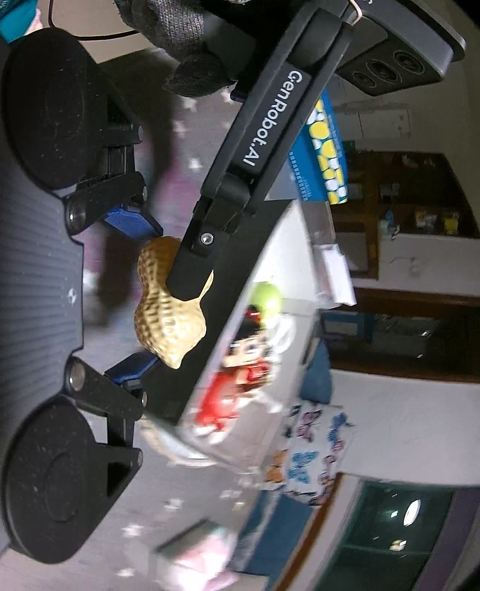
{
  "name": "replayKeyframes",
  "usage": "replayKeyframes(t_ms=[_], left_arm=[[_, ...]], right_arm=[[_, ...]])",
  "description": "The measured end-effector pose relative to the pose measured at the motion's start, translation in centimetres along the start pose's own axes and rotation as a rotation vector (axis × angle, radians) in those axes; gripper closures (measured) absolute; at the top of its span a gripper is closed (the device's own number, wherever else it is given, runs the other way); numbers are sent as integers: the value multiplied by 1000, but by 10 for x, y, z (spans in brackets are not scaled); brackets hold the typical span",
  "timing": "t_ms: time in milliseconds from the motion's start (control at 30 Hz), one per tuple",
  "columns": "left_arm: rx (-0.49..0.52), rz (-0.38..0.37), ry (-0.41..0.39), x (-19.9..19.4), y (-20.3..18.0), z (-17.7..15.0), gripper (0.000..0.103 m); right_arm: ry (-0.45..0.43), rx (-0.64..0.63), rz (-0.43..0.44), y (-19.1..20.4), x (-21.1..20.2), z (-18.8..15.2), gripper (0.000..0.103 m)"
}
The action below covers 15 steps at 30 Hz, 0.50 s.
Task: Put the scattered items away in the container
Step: 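Lift the peanut toy with the left gripper and carry it over the box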
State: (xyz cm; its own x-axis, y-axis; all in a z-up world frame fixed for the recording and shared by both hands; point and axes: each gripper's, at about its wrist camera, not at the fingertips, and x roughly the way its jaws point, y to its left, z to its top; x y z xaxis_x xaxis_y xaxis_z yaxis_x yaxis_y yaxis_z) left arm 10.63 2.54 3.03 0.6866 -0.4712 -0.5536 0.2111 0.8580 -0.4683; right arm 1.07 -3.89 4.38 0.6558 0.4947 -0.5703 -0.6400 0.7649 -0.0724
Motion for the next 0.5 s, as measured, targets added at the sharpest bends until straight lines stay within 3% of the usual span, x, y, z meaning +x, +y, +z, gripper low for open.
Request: replayKeyframes(t_ms=[267, 500], left_arm=[[-7, 46, -92, -9, 19, 48, 59], [-57, 75, -114, 14, 49, 87, 59]], right_arm=[[-44, -78, 26, -6, 30, 56, 35], [-23, -89, 38, -23, 75, 93, 35]])
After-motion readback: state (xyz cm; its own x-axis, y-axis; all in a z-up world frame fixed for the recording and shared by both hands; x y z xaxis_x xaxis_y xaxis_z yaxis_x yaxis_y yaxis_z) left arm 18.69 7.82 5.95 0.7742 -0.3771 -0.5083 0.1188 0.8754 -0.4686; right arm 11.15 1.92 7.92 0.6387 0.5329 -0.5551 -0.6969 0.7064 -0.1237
